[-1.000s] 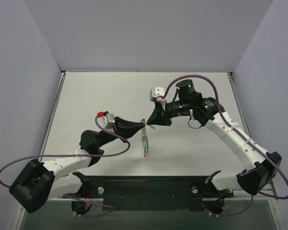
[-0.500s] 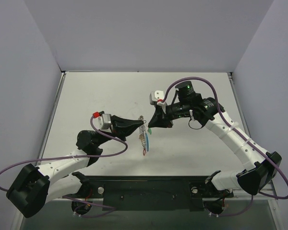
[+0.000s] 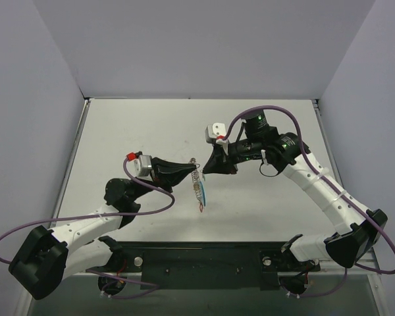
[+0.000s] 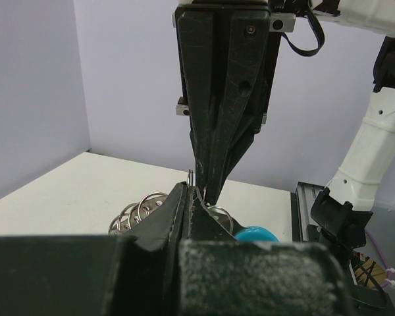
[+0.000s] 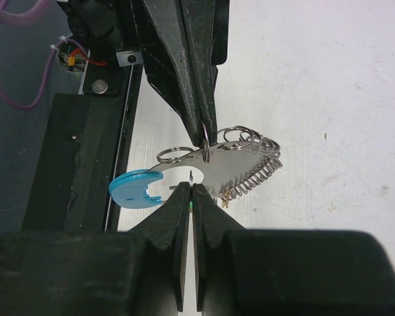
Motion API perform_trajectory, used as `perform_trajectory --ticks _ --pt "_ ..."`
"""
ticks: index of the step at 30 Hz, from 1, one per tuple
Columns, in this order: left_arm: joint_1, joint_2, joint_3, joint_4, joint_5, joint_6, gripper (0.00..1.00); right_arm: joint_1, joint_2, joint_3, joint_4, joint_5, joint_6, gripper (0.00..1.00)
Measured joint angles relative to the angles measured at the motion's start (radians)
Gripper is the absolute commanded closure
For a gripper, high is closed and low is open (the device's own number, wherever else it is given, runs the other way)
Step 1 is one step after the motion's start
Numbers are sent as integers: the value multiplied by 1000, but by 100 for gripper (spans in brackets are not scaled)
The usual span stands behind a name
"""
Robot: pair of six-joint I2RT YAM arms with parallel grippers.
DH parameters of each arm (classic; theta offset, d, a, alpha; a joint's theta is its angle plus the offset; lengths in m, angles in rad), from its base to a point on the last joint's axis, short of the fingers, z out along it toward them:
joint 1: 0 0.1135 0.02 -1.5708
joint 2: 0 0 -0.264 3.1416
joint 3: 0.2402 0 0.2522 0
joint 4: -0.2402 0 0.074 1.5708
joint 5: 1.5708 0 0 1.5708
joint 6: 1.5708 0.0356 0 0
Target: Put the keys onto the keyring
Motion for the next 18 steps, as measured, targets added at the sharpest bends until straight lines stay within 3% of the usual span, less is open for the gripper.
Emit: perform_trajectory --ticks 18 --pt "8 6 0 5 16 -34 100 -17 0 26 28 2 -4 100"
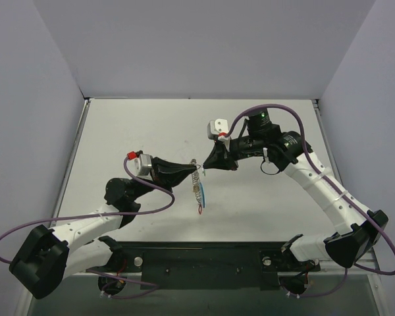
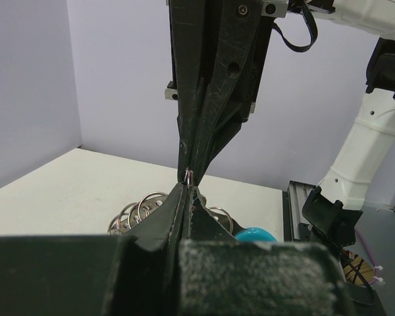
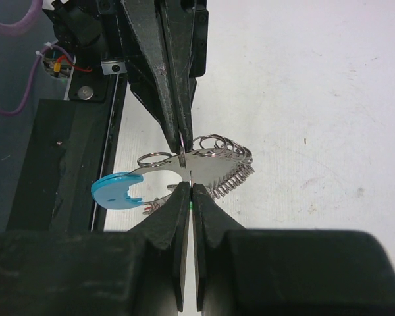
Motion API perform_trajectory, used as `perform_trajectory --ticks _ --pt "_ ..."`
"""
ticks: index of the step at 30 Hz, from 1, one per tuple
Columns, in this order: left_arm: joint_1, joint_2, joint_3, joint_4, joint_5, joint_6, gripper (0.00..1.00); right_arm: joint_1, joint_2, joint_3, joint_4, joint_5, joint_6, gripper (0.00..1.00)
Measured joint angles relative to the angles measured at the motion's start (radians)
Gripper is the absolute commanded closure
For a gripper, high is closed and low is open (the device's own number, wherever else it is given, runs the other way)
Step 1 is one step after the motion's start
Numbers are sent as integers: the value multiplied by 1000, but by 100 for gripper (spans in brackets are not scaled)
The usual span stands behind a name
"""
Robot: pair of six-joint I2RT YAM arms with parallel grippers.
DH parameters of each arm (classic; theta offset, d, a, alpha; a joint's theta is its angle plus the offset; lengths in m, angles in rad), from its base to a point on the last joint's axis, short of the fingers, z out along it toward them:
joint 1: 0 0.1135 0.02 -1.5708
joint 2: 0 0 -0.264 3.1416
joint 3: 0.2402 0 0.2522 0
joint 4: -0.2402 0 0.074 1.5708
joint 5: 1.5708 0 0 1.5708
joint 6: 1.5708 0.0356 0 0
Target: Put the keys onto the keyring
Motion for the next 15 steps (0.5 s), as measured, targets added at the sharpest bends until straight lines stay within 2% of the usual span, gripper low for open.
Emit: perform_trajectory --ticks 15 --pt "0 6 0 0 0 -3 100 -1 0 1 2 2 1 100"
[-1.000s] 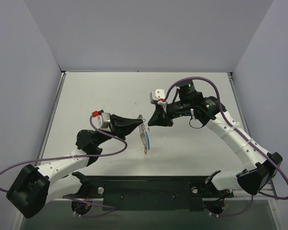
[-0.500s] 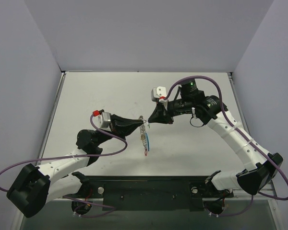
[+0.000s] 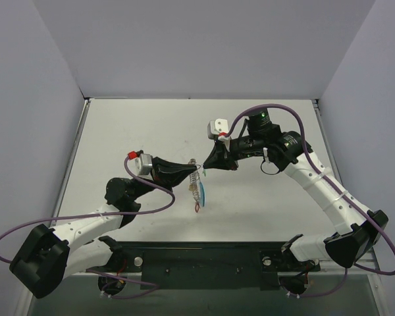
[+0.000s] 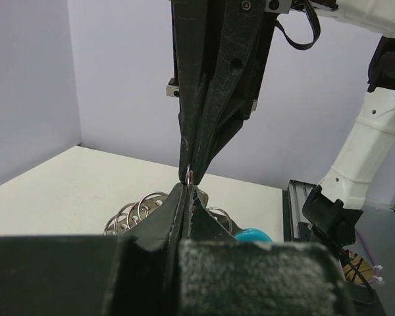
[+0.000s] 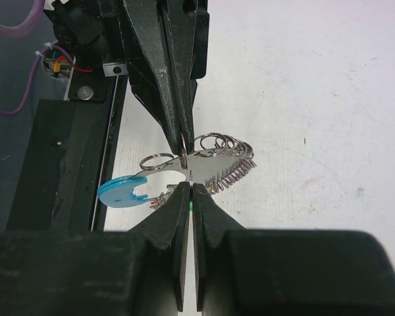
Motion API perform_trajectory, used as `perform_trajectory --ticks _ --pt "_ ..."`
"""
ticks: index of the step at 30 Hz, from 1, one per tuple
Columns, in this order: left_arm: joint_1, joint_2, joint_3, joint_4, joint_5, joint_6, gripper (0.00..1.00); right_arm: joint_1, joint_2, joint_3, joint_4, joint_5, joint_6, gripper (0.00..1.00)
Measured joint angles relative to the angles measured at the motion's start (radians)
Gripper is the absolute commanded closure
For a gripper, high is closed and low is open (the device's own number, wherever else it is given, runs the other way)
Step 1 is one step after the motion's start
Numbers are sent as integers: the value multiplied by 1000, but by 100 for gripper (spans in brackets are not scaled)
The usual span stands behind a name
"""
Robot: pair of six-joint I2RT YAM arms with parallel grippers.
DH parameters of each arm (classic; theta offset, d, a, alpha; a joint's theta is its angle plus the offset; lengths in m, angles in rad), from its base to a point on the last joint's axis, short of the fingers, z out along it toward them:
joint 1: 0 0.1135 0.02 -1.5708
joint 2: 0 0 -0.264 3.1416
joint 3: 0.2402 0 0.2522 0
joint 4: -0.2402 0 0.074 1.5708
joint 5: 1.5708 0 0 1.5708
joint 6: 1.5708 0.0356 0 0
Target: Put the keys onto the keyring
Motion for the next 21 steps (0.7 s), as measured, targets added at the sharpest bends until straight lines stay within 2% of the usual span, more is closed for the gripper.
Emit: perform_trajectory --ticks 21 --pt "6 2 0 -1 -1 4 100 -6 0 0 0 -7 6 100"
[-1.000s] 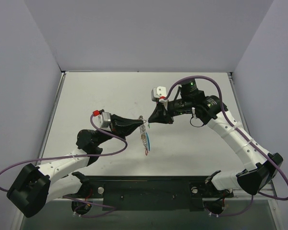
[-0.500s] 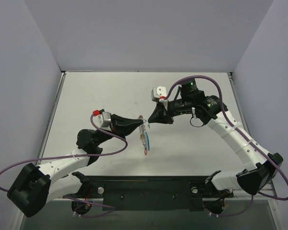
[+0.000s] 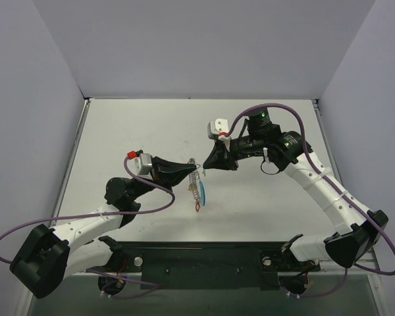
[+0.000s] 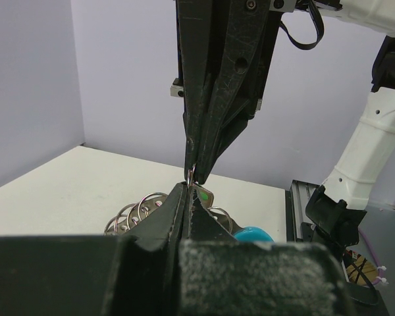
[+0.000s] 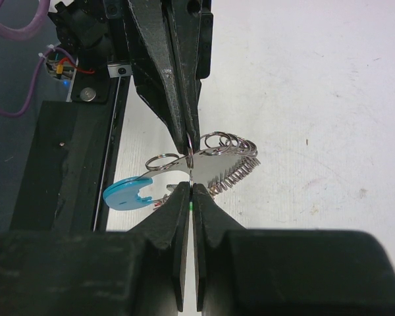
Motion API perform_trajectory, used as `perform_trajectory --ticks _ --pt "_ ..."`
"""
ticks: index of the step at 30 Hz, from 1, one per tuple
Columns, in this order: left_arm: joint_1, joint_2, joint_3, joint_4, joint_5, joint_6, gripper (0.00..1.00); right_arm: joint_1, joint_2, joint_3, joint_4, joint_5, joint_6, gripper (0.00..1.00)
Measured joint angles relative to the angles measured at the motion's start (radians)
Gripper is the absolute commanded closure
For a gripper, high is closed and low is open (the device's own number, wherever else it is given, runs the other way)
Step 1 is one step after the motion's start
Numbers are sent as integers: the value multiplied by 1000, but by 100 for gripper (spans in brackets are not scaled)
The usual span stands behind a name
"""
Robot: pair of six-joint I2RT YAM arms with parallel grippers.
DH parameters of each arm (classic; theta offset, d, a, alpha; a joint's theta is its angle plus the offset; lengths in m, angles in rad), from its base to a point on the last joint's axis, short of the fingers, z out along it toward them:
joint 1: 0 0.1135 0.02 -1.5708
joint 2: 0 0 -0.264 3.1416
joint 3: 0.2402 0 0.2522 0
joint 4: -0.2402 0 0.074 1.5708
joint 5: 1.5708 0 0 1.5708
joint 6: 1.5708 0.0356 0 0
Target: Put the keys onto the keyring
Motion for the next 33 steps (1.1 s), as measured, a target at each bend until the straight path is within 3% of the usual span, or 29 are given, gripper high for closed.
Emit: perform_trajectory --ticks 33 --pt "5 14 0 0 2 -1 100 1 0 0 31 -18 35 100"
